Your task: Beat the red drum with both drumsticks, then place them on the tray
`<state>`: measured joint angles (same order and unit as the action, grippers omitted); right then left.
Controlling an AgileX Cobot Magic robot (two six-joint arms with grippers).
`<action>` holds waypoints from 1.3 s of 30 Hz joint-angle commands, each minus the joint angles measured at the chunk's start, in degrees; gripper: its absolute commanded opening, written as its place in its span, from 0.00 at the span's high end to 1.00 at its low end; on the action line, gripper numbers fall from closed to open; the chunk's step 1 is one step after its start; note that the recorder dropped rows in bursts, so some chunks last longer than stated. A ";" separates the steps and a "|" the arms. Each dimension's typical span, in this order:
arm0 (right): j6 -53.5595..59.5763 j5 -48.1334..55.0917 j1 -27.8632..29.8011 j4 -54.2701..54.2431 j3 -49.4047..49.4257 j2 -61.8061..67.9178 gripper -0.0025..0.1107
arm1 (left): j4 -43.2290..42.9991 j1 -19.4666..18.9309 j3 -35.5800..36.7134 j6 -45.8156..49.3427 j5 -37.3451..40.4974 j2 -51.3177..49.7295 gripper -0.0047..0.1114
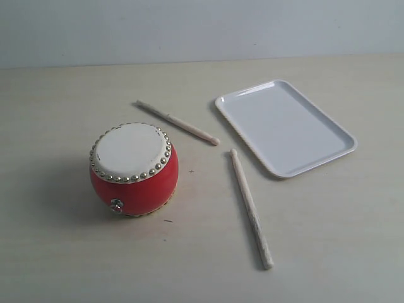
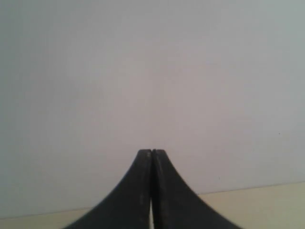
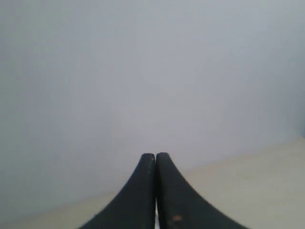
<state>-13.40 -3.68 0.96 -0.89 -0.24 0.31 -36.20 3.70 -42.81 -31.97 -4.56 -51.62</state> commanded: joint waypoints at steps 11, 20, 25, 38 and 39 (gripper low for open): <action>-11.78 -18.70 0.29 4.22 -27.89 31.06 0.98 | -0.61 0.40 0.13 -0.23 -1.41 -14.03 0.96; -26.07 15.14 -2.86 42.48 -67.10 76.97 0.98 | -1.16 0.40 0.13 -0.23 -2.01 -20.40 0.96; -0.83 27.32 -5.32 34.92 -79.78 93.28 0.98 | -3.89 2.45 0.13 -0.23 -2.22 -20.29 0.96; 58.29 73.65 -10.76 -23.42 -111.63 118.87 0.98 | -11.34 6.26 0.13 -0.36 -1.79 -20.29 0.96; 57.14 73.65 -12.42 -21.54 -113.28 120.21 0.98 | -11.34 6.26 0.13 -0.66 -1.38 -20.41 0.96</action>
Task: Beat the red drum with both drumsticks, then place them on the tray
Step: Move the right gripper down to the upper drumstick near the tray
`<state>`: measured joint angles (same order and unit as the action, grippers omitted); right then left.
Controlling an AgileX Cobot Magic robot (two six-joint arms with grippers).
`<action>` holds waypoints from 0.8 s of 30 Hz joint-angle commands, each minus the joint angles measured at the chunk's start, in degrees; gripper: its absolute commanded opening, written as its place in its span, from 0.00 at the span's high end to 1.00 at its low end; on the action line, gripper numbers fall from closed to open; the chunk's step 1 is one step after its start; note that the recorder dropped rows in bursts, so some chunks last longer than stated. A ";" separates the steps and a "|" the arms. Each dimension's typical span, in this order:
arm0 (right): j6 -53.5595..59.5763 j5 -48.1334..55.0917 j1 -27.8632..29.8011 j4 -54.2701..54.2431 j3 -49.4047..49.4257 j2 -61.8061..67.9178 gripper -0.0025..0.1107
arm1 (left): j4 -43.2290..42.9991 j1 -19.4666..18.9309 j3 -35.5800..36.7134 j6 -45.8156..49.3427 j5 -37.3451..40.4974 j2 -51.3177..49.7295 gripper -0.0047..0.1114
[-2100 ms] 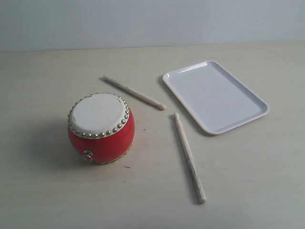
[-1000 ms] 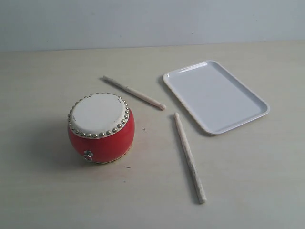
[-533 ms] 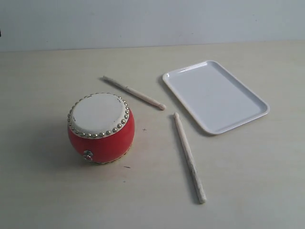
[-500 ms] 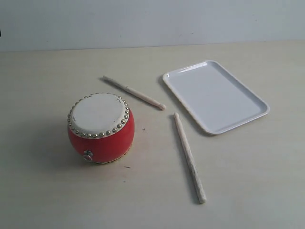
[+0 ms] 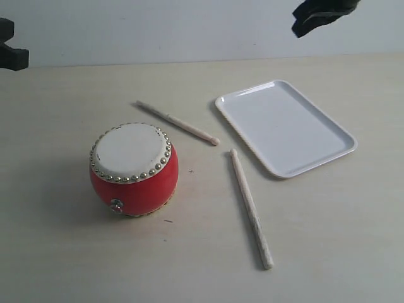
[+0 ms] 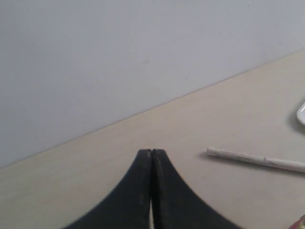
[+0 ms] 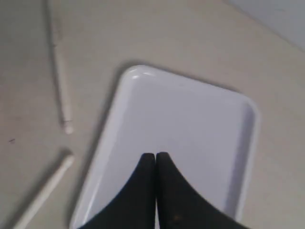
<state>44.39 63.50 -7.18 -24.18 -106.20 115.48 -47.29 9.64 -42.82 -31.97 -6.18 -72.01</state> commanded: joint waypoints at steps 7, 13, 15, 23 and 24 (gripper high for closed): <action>-4.55 6.46 -13.56 11.14 -13.29 13.35 0.97 | 0.11 1.28 0.14 -3.26 6.63 -0.34 0.96; -2.51 6.46 -16.41 11.67 -13.68 17.61 0.80 | 4.93 1.28 -2.77 -4.42 19.45 -0.46 0.96; -2.77 6.46 -16.48 11.52 -13.68 18.39 0.76 | 6.15 1.28 -3.93 -4.20 24.31 -0.46 0.96; -5.54 6.46 -18.67 11.69 -13.68 20.41 0.54 | 7.48 1.28 -4.50 -3.82 23.70 -0.71 0.96; -5.54 6.46 -19.27 11.97 -13.68 20.41 0.54 | 7.47 1.28 -4.50 -3.82 23.56 -0.71 0.96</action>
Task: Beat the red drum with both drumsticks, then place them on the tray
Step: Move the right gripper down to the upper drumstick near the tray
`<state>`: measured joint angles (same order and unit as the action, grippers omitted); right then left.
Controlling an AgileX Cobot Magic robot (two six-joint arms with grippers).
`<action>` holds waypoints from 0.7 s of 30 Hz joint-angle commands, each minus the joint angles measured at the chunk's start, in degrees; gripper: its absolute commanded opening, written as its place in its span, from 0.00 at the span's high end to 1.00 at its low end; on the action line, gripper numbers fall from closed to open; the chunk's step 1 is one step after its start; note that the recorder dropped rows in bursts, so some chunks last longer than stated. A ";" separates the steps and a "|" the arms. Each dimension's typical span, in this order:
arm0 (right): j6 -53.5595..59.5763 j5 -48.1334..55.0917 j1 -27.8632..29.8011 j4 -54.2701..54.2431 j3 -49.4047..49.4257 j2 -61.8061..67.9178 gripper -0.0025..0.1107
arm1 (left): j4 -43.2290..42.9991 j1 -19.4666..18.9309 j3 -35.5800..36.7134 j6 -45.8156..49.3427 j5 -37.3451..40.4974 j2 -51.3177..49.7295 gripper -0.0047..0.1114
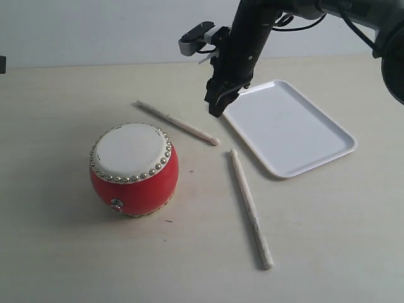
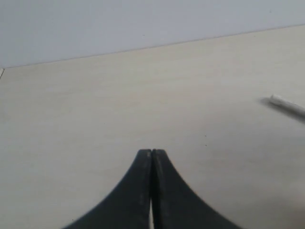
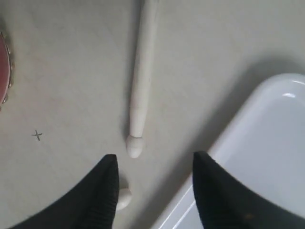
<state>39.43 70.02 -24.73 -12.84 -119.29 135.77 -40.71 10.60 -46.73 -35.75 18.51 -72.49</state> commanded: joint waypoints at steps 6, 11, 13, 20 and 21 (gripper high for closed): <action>-3.89 -0.06 -5.46 7.73 -0.60 0.51 0.54 | 0.89 0.32 -0.59 -0.05 -1.23 -0.23 0.96; -5.30 -0.06 -6.26 8.75 -0.60 2.35 0.54 | 1.11 0.32 -0.59 -0.05 -1.24 -0.23 0.96; -5.58 -0.06 -6.26 8.75 -0.60 3.26 0.54 | 1.23 0.32 -0.59 -0.05 -1.24 -0.23 0.96; -6.74 -1.17 -6.26 8.76 -0.60 5.24 0.54 | 1.34 0.32 -0.59 -0.05 -1.24 -0.23 0.96; -6.74 -1.62 -6.26 8.76 -0.60 5.24 0.54 | 1.34 0.32 -0.59 -0.05 -1.24 -0.23 0.96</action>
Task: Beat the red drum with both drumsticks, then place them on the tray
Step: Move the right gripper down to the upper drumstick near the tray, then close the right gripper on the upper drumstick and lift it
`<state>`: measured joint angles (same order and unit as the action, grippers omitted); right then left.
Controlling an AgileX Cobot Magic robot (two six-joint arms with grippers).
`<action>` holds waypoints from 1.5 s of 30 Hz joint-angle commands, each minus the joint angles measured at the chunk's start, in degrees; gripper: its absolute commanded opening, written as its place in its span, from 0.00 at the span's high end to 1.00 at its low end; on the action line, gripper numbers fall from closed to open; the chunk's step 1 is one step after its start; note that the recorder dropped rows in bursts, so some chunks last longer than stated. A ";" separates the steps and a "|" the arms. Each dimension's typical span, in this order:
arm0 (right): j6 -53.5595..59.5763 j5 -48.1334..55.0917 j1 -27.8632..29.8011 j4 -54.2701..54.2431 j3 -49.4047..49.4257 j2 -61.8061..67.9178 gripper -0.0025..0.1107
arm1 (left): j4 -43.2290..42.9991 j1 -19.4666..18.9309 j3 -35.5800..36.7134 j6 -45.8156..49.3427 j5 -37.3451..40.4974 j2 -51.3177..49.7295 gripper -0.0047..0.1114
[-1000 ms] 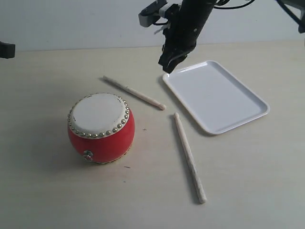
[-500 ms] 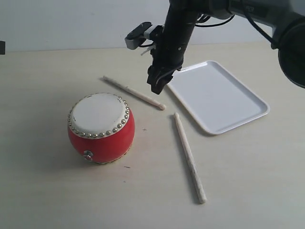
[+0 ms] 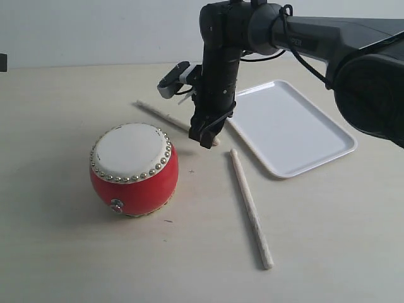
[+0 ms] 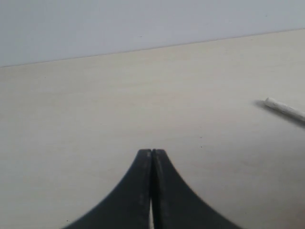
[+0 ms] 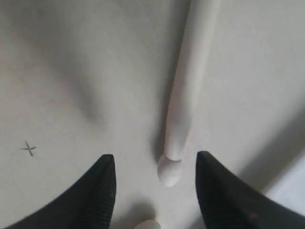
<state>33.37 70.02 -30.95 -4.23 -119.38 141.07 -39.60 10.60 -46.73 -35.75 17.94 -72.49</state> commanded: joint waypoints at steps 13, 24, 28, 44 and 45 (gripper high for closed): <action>-0.57 -7.44 -0.04 -1.29 -0.51 -0.06 0.56 | 0.22 0.32 -0.59 -0.05 -1.34 -0.23 0.96; -0.81 -7.72 -0.04 -2.23 -0.51 1.89 0.58 | 0.22 0.32 -0.59 -0.05 -1.55 -0.23 0.96; -2.65 -7.72 -0.04 -1.79 -0.51 1.97 0.76 | 0.22 0.32 -0.59 -0.05 -1.66 -0.23 0.96; -10.56 -3.89 -0.04 5.74 -0.51 -5.03 0.98 | 0.22 0.32 -0.24 1.50 -6.52 -0.23 0.96; -10.55 -3.43 -0.04 6.21 -0.51 -6.10 0.98 | -0.09 0.32 0.20 1.71 -8.00 -0.23 0.96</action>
<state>23.27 65.12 -30.95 0.74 -119.51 138.34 -39.58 10.60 -46.73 -34.52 13.45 -72.58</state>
